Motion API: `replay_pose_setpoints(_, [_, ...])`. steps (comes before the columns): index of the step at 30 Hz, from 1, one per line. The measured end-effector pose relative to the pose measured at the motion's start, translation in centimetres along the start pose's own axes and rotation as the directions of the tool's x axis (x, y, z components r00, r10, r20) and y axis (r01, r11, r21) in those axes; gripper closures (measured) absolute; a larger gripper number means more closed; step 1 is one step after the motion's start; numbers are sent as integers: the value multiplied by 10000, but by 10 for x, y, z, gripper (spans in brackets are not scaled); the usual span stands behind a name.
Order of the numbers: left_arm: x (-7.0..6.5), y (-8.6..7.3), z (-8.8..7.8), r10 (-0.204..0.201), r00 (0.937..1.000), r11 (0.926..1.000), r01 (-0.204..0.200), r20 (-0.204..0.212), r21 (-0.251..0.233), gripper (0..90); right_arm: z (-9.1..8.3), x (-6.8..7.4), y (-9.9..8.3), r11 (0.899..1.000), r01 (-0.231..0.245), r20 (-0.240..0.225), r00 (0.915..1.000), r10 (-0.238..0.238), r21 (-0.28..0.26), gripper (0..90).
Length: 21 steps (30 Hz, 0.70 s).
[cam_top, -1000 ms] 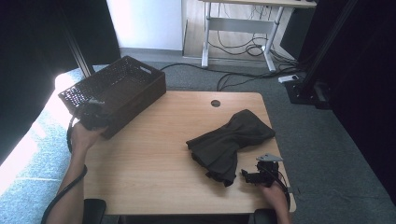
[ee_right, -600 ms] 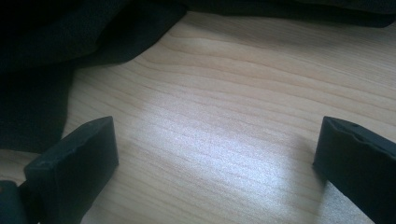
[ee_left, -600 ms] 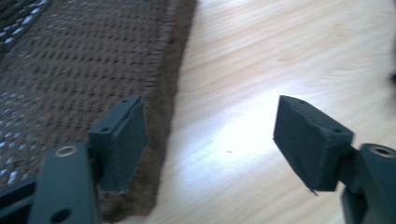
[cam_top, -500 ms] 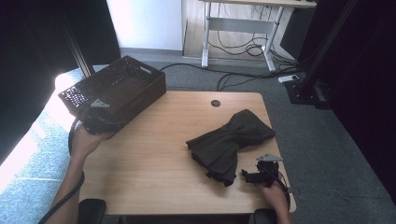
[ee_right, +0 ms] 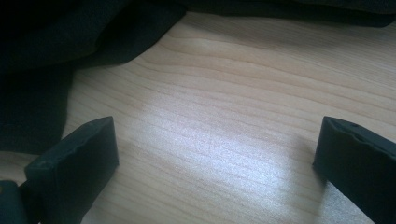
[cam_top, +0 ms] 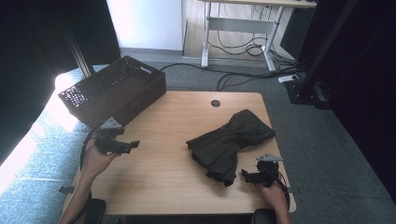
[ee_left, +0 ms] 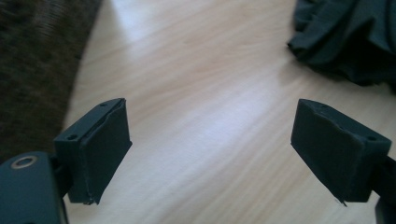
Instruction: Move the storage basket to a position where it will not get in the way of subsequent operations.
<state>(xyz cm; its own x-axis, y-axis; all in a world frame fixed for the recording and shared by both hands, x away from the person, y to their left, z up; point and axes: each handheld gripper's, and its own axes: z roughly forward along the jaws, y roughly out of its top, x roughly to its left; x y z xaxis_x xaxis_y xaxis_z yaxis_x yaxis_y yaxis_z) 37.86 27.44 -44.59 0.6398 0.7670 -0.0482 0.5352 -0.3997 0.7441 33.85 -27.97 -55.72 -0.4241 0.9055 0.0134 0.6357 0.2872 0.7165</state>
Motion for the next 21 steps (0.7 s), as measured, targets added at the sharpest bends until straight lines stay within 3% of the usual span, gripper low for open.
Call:
replay_pose_setpoints(5, [-19, -18, 17, 423, 9989, 9986, -416, -219, 313, 0, 1, 0, 1, 10000, 38, -27, 10000, -38, -13, 0])
replay_pose_setpoints(13, [-34, -47, 42, 470, 9989, 9985, -469, -31, 268, 0, 1, 0, 1, 10000, 45, -27, 10000, -45, -10, 0])
replay_pose_setpoints(21, [-39, -66, 64, 519, 9985, 9928, -537, 188, 1075, 0, 1, 1, 1, 10000, 25, -5, 10000, -25, -6, 0])
